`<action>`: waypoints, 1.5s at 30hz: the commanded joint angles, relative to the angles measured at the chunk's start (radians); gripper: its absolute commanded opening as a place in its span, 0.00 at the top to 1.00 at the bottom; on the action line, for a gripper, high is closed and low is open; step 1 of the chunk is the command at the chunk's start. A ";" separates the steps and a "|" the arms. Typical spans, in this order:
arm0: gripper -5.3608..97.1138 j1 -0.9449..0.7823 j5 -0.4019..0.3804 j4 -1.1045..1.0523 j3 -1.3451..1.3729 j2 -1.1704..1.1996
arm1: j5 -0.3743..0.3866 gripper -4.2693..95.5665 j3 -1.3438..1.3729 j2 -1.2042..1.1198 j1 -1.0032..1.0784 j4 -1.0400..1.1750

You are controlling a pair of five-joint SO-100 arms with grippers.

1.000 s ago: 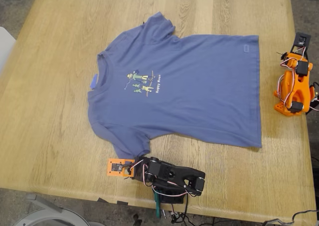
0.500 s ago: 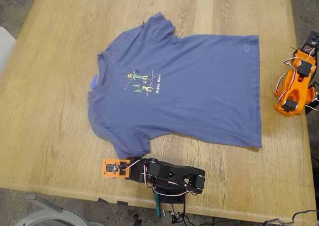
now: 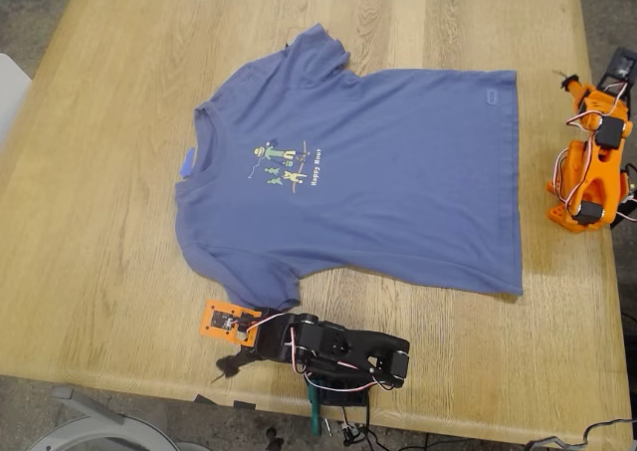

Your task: Fold a T-shirt

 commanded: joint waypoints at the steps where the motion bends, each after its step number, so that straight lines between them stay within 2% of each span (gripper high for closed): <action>1: 0.44 0.038 0.018 -0.032 -0.106 0.115 | 0.008 0.58 -0.110 0.009 -0.055 0.038; 7: 0.35 0.152 0.104 -0.023 -0.155 0.115 | -0.006 0.56 -0.253 0.008 -0.167 0.176; 11: 0.30 0.244 0.127 -0.006 -0.192 0.115 | -0.021 0.55 -0.379 0.008 -0.261 0.327; 13: 0.26 0.304 0.104 -0.002 -0.206 0.115 | -0.038 0.55 -0.448 0.006 -0.334 0.420; 15: 0.21 0.377 0.031 -0.005 -0.216 0.114 | -0.057 0.55 -0.512 0.003 -0.400 0.515; 17: 0.20 0.431 -0.005 -0.005 -0.238 0.112 | -0.066 0.55 -0.571 0.000 -0.448 0.601; 23: 0.20 0.566 -0.054 0.153 -0.348 0.097 | -0.075 0.55 -0.755 -0.046 -0.551 0.828; 27: 0.20 0.657 -0.124 0.233 -0.476 -0.017 | -0.081 0.55 -0.908 -0.209 -0.594 0.831; 37: 0.20 0.867 -0.133 0.212 -0.917 -0.535 | -0.101 0.59 -1.149 -0.545 -0.841 0.833; 45: 0.21 0.910 -0.138 0.075 -1.060 -0.810 | -0.118 0.61 -1.195 -0.765 -1.146 0.742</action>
